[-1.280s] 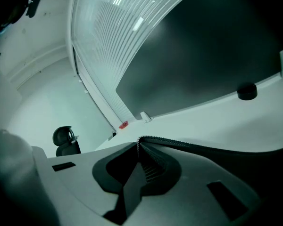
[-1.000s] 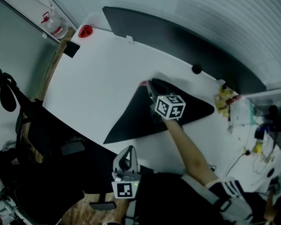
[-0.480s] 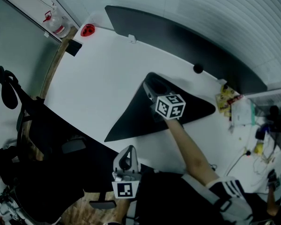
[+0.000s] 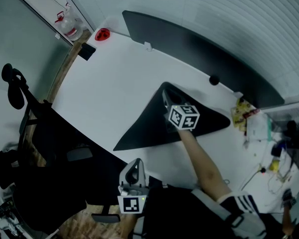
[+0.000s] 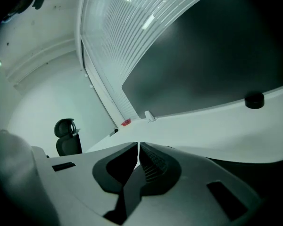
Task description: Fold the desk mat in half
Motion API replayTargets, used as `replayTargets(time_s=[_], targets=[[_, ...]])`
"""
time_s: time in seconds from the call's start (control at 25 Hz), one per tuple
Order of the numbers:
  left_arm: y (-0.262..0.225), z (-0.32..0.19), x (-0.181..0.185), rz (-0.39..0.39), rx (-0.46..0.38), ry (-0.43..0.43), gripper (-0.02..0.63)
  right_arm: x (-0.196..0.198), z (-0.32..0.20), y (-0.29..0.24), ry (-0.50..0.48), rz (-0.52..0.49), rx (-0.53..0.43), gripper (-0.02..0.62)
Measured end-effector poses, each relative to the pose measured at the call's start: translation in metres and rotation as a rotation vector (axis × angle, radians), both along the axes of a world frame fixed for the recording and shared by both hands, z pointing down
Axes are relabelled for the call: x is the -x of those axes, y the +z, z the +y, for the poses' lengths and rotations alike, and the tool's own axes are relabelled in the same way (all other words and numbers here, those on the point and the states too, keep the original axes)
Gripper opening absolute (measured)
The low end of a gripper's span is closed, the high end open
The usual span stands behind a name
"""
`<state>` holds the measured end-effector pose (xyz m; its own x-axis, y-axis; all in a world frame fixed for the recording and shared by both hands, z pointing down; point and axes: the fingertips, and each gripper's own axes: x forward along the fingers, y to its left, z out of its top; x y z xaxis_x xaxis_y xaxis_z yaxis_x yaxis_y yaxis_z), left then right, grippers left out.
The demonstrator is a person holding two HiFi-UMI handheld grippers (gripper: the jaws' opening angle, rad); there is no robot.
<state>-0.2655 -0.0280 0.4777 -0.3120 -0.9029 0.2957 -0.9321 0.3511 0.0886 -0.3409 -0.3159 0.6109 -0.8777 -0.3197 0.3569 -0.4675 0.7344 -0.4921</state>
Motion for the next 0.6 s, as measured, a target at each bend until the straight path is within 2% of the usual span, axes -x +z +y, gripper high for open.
replayTargets(time_s=[0.16, 0.6], targets=[[-0.009, 0.004, 0.001, -0.021, -0.018, -0.015, 0.002, -0.003, -0.002, -0.004, 0.001, 0.021, -0.04, 0.005], [-0.016, 0.013, -0.016, -0.037, -0.03, -0.005, 0.002, -0.02, 0.008, -0.051, -0.063, 0.058, -0.284, 0.003]])
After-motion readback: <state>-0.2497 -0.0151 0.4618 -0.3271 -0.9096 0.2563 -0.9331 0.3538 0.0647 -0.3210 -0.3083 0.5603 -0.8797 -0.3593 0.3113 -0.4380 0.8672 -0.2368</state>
